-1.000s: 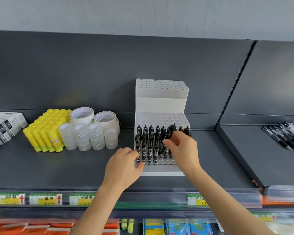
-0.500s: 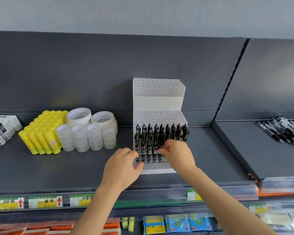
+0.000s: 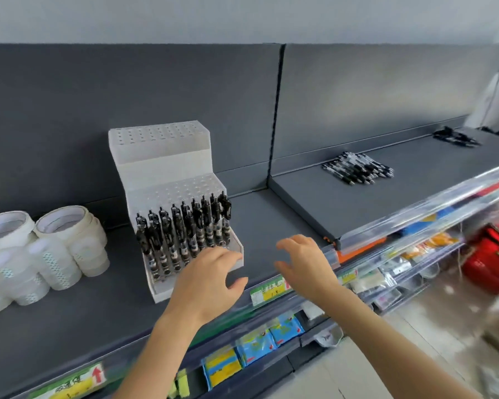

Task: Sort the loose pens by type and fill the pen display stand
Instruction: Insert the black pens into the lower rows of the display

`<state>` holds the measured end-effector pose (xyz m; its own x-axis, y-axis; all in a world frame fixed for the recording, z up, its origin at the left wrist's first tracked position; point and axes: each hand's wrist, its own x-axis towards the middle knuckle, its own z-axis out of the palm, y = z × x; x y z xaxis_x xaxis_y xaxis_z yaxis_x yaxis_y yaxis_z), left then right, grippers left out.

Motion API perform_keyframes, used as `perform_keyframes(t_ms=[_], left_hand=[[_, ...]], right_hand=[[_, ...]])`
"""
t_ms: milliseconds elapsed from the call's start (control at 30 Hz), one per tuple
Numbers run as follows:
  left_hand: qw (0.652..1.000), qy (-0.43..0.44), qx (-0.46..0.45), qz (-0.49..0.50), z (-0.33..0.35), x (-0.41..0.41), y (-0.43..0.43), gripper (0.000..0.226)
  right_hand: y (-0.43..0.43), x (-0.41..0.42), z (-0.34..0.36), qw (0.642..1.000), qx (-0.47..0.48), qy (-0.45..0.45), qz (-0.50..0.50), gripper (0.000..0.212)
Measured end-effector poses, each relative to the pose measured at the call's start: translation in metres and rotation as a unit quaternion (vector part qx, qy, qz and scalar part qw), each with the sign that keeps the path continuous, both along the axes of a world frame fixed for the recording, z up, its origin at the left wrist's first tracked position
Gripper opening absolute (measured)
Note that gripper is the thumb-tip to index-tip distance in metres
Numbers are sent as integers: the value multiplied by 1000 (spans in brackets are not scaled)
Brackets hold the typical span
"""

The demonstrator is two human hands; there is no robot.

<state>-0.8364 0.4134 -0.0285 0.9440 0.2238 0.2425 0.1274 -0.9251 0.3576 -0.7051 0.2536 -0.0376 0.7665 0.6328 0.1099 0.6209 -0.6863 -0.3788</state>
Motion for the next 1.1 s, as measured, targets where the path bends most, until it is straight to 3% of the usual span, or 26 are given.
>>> perform_keyframes(t_ms=[133, 267, 733, 1100], left_hand=[[998, 20, 7, -52, 4, 36, -39, 56], [996, 17, -1, -86, 7, 78, -91, 55], [989, 40, -15, -145, 4, 263, -317, 51], [984, 41, -23, -172, 2, 418, -404, 50]], right_hand=[[-55, 18, 3, 997, 32, 20, -67, 47], [-116, 46, 3, 991, 51, 29, -120, 39], [-374, 179, 5, 978, 32, 33, -205, 38], [-469, 299, 7, 964, 38, 24, -262, 42]])
